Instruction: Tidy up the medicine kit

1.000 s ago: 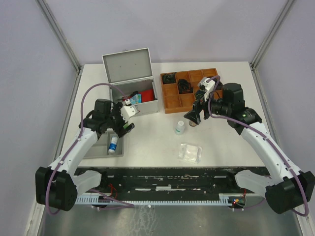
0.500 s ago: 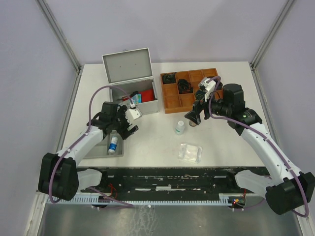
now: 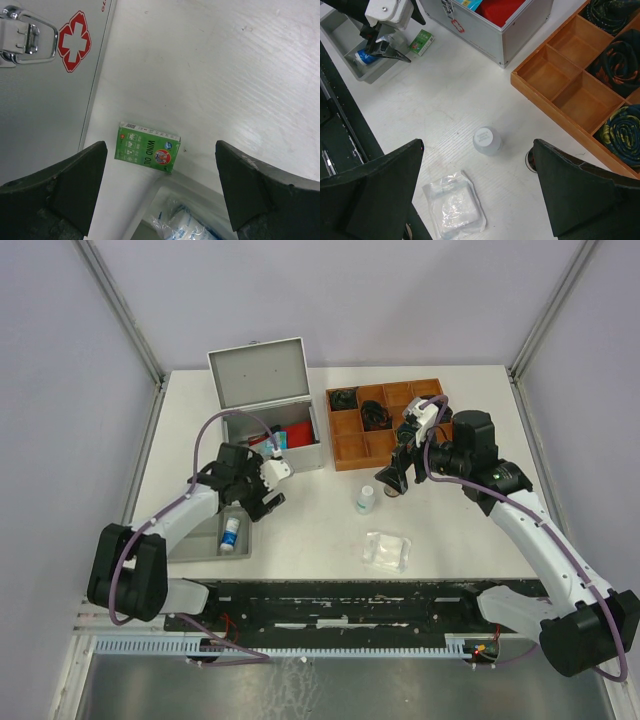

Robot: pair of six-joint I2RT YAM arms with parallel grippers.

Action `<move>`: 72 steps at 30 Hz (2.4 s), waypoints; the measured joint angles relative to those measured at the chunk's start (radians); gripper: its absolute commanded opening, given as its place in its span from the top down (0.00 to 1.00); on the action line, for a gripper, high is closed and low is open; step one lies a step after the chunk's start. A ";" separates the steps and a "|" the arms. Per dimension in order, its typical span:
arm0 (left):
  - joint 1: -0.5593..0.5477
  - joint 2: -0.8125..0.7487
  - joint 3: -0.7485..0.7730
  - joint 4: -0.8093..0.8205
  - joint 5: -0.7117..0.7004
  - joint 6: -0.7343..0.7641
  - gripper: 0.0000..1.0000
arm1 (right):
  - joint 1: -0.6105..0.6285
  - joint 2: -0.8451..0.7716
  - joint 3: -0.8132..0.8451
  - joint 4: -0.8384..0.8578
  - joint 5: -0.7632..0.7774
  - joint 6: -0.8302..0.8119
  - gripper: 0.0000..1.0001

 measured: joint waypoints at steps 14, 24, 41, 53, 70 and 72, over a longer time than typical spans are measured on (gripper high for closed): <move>-0.001 0.066 0.057 -0.024 -0.138 0.006 0.00 | 0.000 0.000 0.000 0.000 -0.003 -0.006 0.00; -0.001 0.143 0.074 -0.074 -0.162 0.029 0.09 | 0.000 -0.006 0.000 -0.001 -0.006 -0.008 0.00; -0.014 0.244 0.144 -0.109 -0.107 0.058 0.38 | -0.005 -0.011 0.000 -0.004 -0.006 -0.016 0.00; -0.067 0.196 0.144 -0.125 -0.066 0.056 0.44 | -0.006 -0.011 0.000 -0.008 -0.007 -0.017 0.00; -0.101 -0.058 0.374 -0.132 0.003 -0.164 0.44 | -0.006 -0.011 0.000 -0.010 -0.005 -0.020 0.00; -0.100 -0.034 0.421 -0.112 -0.040 -0.196 0.44 | -0.007 -0.011 0.000 -0.016 0.002 -0.023 0.00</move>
